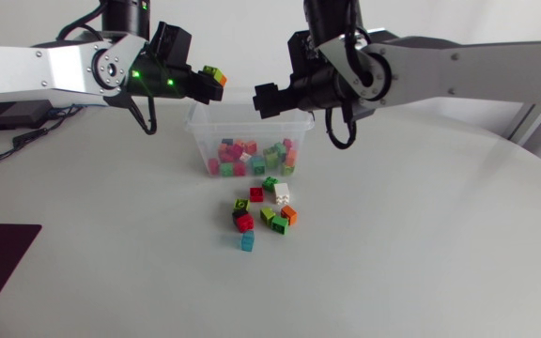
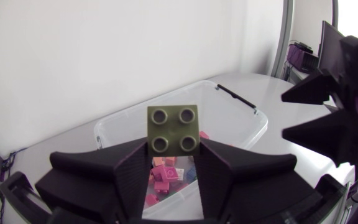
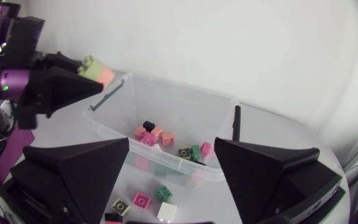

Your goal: Place the duplo bricks in the container

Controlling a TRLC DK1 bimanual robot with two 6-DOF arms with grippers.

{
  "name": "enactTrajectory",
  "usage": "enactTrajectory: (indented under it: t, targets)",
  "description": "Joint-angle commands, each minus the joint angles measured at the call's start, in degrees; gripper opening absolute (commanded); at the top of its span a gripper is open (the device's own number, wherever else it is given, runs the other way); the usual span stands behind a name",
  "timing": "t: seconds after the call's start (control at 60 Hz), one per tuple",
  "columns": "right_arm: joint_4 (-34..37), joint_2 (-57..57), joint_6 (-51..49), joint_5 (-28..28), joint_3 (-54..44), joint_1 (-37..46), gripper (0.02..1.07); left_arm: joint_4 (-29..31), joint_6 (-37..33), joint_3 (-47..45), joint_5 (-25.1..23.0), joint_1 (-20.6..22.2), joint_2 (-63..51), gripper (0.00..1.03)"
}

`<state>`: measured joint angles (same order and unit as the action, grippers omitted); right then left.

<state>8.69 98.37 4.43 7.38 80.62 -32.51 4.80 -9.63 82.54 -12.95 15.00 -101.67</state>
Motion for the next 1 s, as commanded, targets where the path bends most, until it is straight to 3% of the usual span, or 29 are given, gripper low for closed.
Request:
enactTrajectory:
  t: [0.0,0.117,0.25,0.4,0.5,0.767,0.983]
  targets:
    - [-0.5,-3.0,-0.6,0.4,-4.9,-1.1,1.02,-0.8,2.2,3.4,0.7,-0.1,-3.3,0.35]
    - [-0.3,-6.5,-0.8,0.4,-9.7,-2.4,1.02,-0.9,2.2,5.9,1.7,0.4,-6.3,0.38]
    - [1.2,-8.8,-1.3,0.4,-14.4,-3.9,1.02,-0.9,2.5,8.2,3.2,0.4,-8.7,0.55]
    - [2.6,-10.5,-1.4,0.2,-19.5,-5.6,1.02,-1.0,2.4,8.2,3.5,0.3,-8.8,0.81]
    - [4.8,-10.3,-2.5,-0.2,-22.3,-6.2,1.02,-1.0,2.2,6.8,3.5,-0.1,-7.3,0.89]
    - [6.8,-4.6,-4.7,-3.7,-24.5,-4.0,1.02,1.7,-2.7,-4.6,3.5,0.9,5.4,0.89]
    - [8.0,1.6,-5.5,-3.7,-21.4,-1.8,0.95,15.4,-10.9,-10.9,2.4,3.1,14.2,0.89]
